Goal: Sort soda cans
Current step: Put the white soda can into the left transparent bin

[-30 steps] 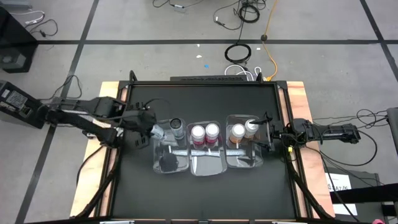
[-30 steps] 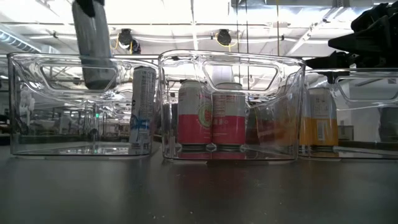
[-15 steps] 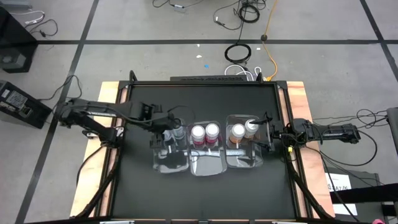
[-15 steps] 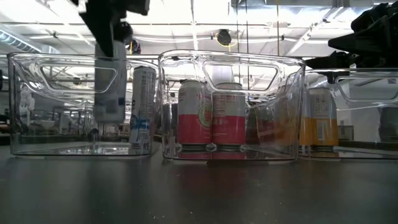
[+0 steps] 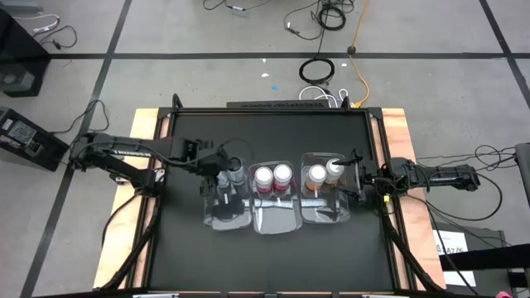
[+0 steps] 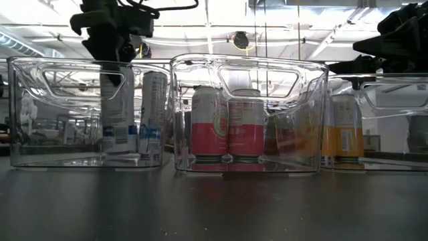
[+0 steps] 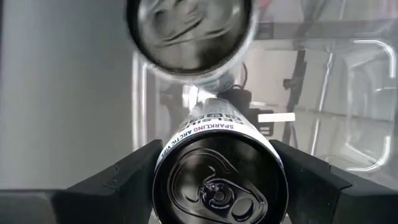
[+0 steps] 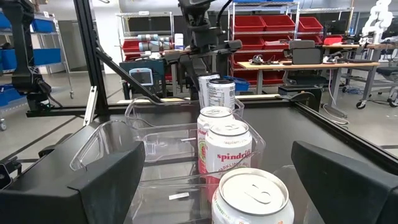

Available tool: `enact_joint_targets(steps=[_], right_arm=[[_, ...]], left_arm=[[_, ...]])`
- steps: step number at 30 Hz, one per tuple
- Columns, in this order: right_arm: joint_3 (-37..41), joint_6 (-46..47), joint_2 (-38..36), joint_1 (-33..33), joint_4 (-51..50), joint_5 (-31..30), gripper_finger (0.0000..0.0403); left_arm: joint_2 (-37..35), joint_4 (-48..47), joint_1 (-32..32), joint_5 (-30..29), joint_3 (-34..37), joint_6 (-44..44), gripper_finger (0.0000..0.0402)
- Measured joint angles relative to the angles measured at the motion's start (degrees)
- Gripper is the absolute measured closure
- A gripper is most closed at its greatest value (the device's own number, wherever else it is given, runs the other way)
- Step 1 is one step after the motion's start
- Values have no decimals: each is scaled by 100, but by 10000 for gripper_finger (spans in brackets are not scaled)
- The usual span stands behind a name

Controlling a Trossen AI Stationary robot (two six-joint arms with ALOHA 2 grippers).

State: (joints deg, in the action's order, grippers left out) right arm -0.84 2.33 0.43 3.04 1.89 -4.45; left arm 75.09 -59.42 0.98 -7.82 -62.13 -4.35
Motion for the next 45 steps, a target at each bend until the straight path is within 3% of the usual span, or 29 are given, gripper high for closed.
enact_joint_targets(steps=[9,45], right_arm=[[0,0,0,1,0,0,5],[0,0,1,0,0,0,5]], left_arm=[[2,-26,348,93,0,176,120],[2,-52,351,62,-2,21,80]])
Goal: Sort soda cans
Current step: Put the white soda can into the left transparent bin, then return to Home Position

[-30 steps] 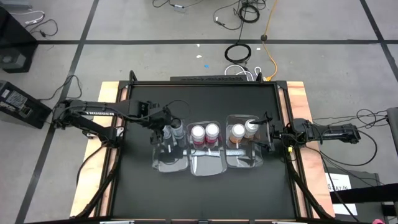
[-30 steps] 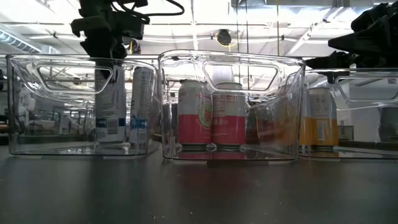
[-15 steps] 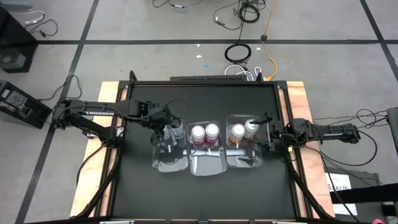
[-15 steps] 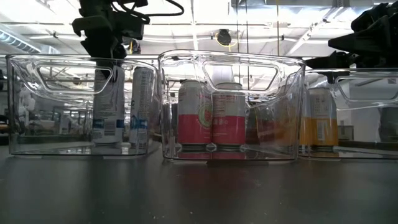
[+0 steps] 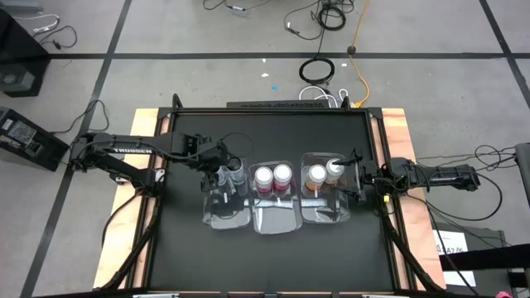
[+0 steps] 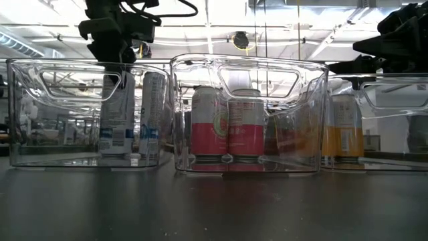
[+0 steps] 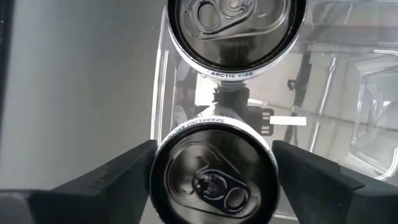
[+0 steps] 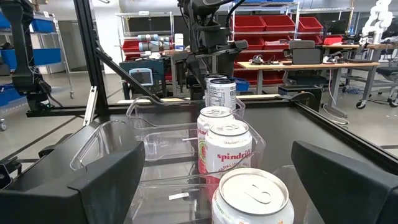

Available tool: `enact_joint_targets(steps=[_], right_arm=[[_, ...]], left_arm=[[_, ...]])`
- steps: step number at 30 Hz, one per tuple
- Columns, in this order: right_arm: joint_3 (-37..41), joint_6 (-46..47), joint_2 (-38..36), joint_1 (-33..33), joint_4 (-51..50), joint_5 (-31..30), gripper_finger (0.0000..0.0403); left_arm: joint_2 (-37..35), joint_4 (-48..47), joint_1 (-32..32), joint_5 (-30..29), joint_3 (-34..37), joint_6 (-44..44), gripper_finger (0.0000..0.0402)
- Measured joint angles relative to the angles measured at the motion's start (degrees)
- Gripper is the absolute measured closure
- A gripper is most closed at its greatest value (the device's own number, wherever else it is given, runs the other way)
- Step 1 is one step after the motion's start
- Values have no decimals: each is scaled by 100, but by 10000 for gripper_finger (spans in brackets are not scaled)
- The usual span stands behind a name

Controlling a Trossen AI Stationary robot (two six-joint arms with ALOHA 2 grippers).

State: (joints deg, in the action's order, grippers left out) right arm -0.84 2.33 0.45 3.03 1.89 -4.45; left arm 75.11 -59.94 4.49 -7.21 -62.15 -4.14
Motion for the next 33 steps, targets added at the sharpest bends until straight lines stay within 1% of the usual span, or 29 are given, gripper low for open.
enact_joint_targets(steps=[5,8,11,27,33], right_arm=[[1,0,-1,1,0,0,5],[0,0,-1,2,0,-1,5],[0,0,0,1,0,-1,5],[0,0,0,0,0,-1,5],[0,0,0,2,0,0,5]], left_arm=[[0,-4,0,-41,0,2,48],[0,-11,-2,-41,-2,0,37],[0,-172,0,-41,-73,-47,35],[-26,-1305,0,-56,-1124,-109,35],[-309,-1533,0,-56,-1399,-109,35]])
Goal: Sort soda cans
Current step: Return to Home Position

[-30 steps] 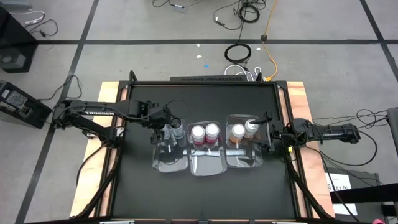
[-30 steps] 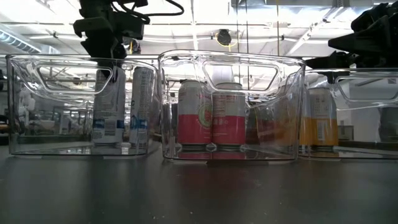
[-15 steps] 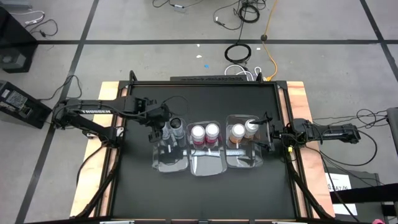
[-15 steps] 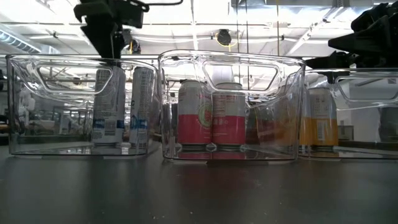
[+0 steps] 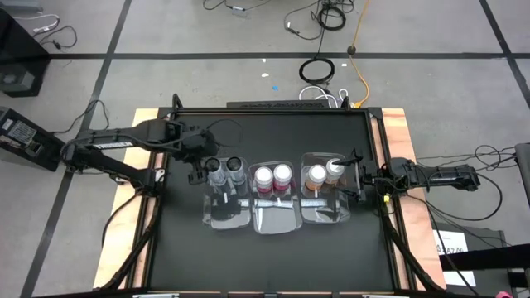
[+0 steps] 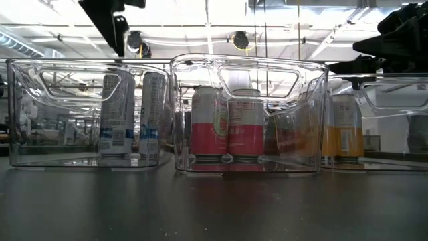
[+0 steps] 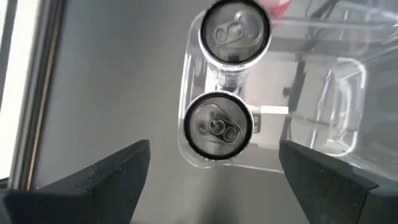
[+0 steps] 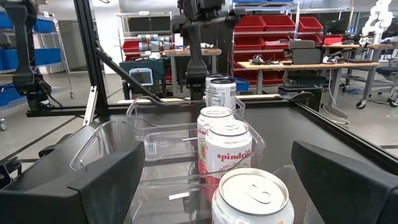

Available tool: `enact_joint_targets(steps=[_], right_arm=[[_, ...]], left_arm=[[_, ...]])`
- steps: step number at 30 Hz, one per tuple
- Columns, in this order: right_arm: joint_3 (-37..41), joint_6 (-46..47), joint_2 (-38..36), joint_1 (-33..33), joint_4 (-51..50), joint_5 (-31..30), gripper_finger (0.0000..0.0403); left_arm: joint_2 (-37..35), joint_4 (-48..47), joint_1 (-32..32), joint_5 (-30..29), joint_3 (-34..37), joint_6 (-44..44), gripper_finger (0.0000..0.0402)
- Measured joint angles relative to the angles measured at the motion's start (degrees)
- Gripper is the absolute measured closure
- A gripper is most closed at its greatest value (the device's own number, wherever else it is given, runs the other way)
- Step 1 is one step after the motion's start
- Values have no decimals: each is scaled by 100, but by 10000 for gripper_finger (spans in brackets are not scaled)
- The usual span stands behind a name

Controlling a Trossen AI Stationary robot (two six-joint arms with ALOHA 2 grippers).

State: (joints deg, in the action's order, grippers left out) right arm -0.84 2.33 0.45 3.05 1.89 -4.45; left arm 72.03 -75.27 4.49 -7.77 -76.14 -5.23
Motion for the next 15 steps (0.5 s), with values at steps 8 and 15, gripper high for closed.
enact_joint_targets(steps=[8,15], right_arm=[[0,0,0,-1,0,-1,5],[0,0,0,0,0,-2,5]], left_arm=[[-520,-854,0,0,-680,-32,35],[-1151,-1365,-22,0,-755,-891,35]])
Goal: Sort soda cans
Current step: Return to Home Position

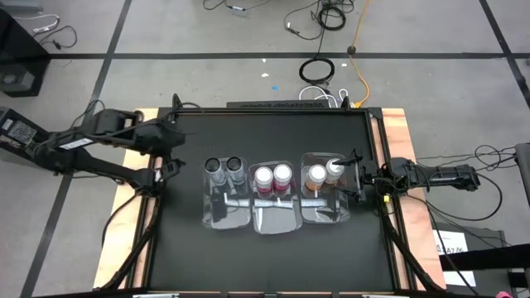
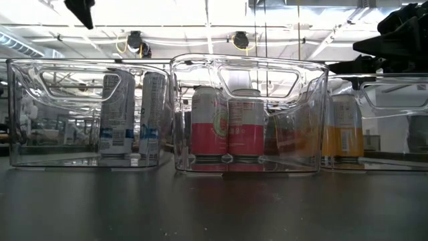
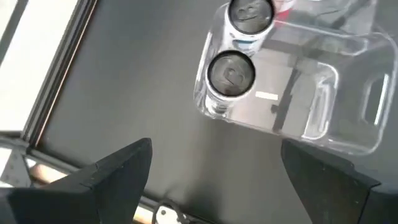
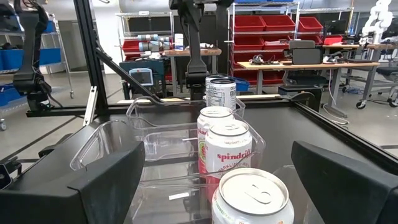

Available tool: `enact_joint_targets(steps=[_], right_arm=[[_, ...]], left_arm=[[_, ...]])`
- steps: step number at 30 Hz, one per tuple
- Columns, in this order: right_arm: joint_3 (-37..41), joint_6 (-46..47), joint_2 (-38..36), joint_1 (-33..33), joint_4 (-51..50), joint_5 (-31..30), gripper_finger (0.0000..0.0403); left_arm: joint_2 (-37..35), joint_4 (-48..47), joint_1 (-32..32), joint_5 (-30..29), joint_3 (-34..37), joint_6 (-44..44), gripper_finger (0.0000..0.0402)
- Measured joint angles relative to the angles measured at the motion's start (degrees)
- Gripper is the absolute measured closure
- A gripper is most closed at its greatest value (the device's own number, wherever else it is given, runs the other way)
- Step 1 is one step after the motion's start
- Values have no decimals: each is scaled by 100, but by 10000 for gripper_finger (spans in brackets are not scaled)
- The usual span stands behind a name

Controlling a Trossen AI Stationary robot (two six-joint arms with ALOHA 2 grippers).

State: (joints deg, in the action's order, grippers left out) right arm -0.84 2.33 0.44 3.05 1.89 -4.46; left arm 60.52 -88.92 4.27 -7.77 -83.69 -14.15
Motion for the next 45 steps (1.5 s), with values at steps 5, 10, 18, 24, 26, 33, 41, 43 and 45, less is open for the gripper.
enact_joint_targets(steps=[5,10,18,24,26,33,41,43,45], right_arm=[[0,0,-1,-2,0,2,5],[0,0,1,-1,0,2,5],[1,0,1,-2,0,0,5],[2,0,-1,-2,0,-1,5],[0,0,1,0,0,1,5],[0,0,-2,-2,0,0,5],[1,0,-1,-1,0,-1,5],[0,0,0,0,0,-1,5],[0,0,-2,0,0,0,5]], left_arm=[[-782,965,-282,48,569,449,35],[-1875,2554,-548,605,1948,709,35],[-3149,4400,-777,846,4341,453,35],[-3320,4957,-822,922,4775,498,35],[-3412,4974,-822,931,4775,529,35],[-3623,6405,-822,969,4766,1394,35],[-3877,6693,-822,929,5689,1302,35],[-4043,7465,-822,960,6229,1298,35],[-4201,8177,-822,1038,6707,1296,35]])
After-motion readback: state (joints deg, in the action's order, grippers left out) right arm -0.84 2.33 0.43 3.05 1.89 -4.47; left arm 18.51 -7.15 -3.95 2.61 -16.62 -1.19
